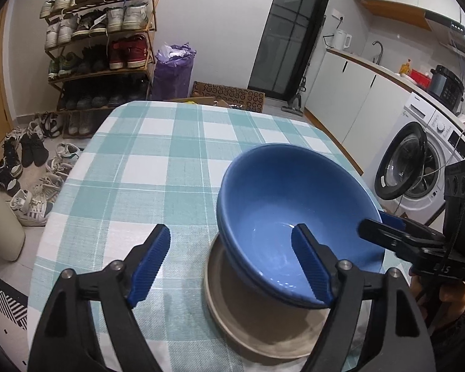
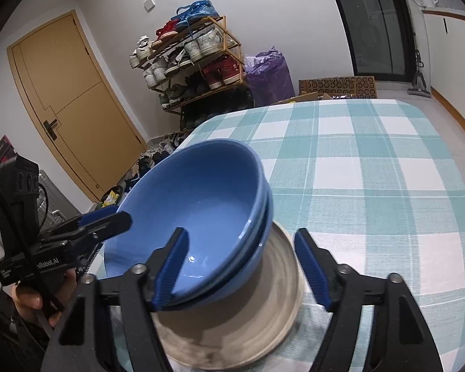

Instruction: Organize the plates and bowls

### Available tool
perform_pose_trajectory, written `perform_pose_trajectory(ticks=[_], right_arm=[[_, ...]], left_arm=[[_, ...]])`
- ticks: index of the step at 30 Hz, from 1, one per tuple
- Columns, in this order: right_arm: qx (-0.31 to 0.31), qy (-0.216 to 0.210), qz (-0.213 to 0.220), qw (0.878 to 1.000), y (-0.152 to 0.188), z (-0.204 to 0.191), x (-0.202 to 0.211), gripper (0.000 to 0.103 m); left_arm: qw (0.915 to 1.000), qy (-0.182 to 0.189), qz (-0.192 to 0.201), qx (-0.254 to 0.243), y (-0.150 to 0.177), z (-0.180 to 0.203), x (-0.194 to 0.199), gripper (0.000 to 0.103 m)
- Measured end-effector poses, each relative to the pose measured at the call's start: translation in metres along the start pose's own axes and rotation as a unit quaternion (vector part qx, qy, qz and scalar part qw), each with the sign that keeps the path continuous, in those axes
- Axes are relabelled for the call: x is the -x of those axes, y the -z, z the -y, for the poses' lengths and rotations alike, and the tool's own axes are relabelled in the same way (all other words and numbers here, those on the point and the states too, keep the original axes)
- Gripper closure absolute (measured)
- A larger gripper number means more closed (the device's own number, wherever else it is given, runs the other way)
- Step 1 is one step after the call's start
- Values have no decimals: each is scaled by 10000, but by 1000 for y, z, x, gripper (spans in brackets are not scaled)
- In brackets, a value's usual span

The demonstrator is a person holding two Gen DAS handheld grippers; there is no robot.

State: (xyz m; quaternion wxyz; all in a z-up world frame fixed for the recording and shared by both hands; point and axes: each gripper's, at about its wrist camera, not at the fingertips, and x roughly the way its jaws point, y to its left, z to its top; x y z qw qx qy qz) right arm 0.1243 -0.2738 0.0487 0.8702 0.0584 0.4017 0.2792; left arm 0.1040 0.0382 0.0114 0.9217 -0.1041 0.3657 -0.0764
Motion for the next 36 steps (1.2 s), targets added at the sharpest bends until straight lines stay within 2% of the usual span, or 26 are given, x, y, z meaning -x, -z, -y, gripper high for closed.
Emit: perform_pose_trajectory(ticks=[3, 4, 6, 12, 19, 29, 36], right_arm=[[64, -39, 28, 10000, 4, 1, 5, 13], [122, -35, 43, 9999, 5, 0, 7, 7], [237, 5, 96, 9997, 8, -2, 9, 2], [508, 109, 260, 9983, 17, -8, 16, 1], [652, 114, 426, 9969, 28, -11, 25, 1], [655, 146, 640, 9957, 48, -8, 37, 1], [745, 131, 821, 9938, 64, -10, 46, 1]], left_arm=[[9999, -70, 101, -41, 4, -2, 5, 13], [9998, -99, 150, -52, 5, -2, 7, 13], [9996, -123, 242, -79, 8, -3, 11, 12], [9985, -278, 456, -144, 16, -5, 21, 0], [9966, -472, 591, -313, 27, -5, 29, 0], [9909, -728, 985, -562, 48, -3, 48, 0], [9887, -691, 1233, -497, 59, -7, 60, 0]])
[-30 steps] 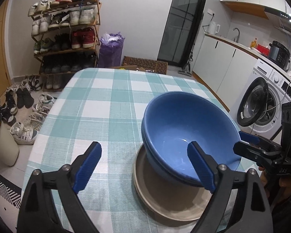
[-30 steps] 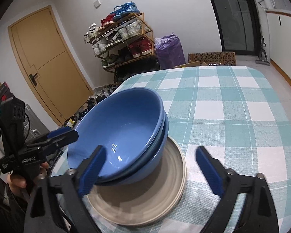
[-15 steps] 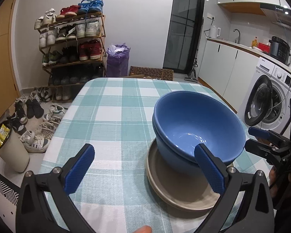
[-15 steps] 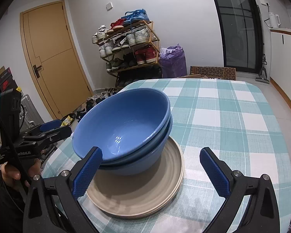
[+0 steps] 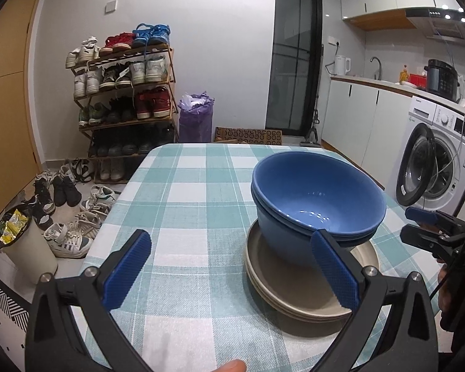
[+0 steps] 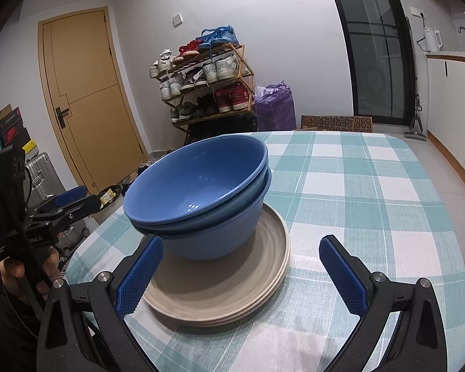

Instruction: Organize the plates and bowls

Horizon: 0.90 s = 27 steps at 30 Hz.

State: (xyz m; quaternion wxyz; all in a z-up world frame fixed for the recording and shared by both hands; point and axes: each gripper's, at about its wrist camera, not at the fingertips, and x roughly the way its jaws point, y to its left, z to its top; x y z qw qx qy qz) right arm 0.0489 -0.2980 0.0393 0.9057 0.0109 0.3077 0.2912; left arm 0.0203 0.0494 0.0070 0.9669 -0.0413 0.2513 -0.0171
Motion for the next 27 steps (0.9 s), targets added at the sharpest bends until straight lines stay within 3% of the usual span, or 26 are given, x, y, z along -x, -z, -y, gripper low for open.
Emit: perform_pose_trajectory(ticks=[9, 27], right_arm=[[279, 5, 282, 9992, 14, -12, 19, 1], [351, 105, 474, 9982, 39, -21, 48, 1]], left_arm=[[9997, -41, 253, 8, 11, 2, 18, 0], [9993, 40, 338, -150, 18, 19, 35, 0]])
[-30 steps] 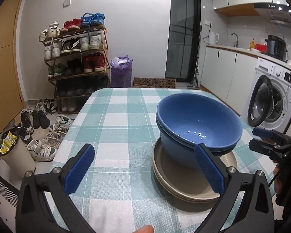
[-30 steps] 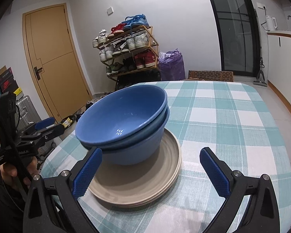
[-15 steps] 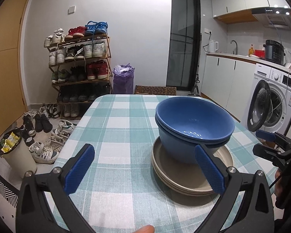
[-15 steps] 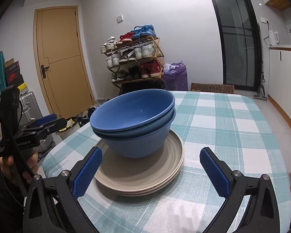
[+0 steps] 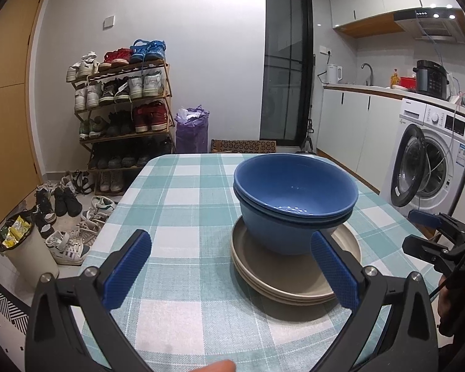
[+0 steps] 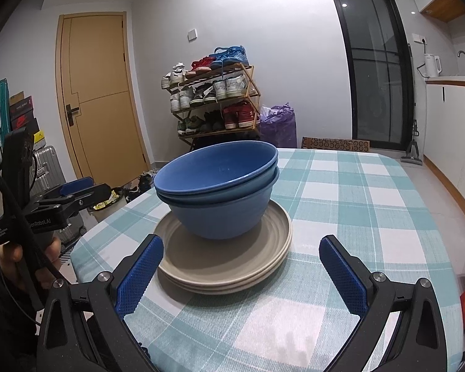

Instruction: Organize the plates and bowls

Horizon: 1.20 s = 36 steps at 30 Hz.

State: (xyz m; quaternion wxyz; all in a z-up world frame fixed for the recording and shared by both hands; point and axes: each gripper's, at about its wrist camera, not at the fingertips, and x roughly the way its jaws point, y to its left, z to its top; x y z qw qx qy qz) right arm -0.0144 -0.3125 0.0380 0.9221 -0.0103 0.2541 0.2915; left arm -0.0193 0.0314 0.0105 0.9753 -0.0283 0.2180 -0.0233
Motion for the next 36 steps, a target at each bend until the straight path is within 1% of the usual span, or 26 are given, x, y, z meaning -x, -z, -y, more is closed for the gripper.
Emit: perform_pose_trajectory(ticks=[7, 16, 36], right_arm=[[33, 40, 66, 10000, 0, -1, 7, 1], [35, -41, 58, 10000, 2, -4, 5, 1], [47, -114, 149, 9998, 2, -6, 4, 1]], left_arm=[[10000, -30, 20, -81, 4, 4, 5, 0], [9999, 12, 24, -142, 8, 7, 7, 0], [10000, 5, 50, -78, 6, 6, 8, 0]])
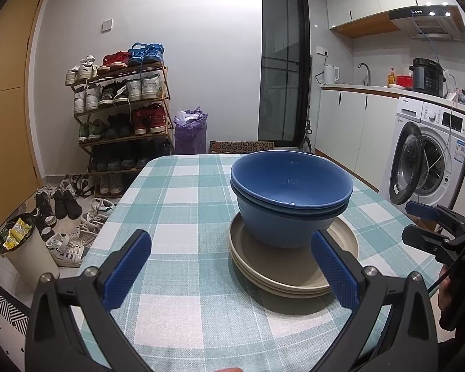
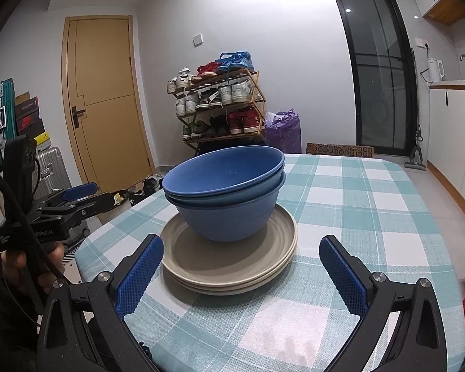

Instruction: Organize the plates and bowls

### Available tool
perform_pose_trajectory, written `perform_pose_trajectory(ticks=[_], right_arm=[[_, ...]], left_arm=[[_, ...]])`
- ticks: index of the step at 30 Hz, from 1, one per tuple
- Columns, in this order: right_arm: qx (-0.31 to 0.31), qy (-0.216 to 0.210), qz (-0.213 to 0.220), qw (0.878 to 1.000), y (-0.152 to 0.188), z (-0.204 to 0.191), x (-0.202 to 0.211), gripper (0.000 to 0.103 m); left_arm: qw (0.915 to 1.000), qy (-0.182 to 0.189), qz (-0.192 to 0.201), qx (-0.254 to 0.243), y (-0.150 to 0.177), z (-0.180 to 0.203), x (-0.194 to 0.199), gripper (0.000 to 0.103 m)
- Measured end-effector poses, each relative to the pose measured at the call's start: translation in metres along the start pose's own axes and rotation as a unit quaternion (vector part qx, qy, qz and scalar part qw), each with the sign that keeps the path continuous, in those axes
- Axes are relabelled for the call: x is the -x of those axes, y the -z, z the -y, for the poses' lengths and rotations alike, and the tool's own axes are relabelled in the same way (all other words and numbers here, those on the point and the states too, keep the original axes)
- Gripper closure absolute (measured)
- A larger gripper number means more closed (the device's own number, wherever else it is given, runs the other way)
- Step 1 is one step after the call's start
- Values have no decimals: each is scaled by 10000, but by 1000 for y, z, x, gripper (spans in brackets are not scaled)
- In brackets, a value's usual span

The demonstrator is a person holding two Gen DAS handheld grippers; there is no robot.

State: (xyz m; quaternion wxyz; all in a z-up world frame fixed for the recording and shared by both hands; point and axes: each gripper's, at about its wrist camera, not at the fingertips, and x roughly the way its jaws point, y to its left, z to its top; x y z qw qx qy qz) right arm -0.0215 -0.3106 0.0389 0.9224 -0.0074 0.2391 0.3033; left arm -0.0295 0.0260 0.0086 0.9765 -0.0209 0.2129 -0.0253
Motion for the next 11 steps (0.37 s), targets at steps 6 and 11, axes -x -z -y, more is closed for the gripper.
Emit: perform_pose_trajectory(ticks=[6, 11], right_arm=[[23, -16, -15, 10000, 0, -2, 0, 1], [29, -25, -17, 10000, 1, -2, 0, 1]], left_arm=[[10000, -7, -6, 21, 0, -1, 0, 0], [10000, 8, 4, 30, 0, 0, 1, 0]])
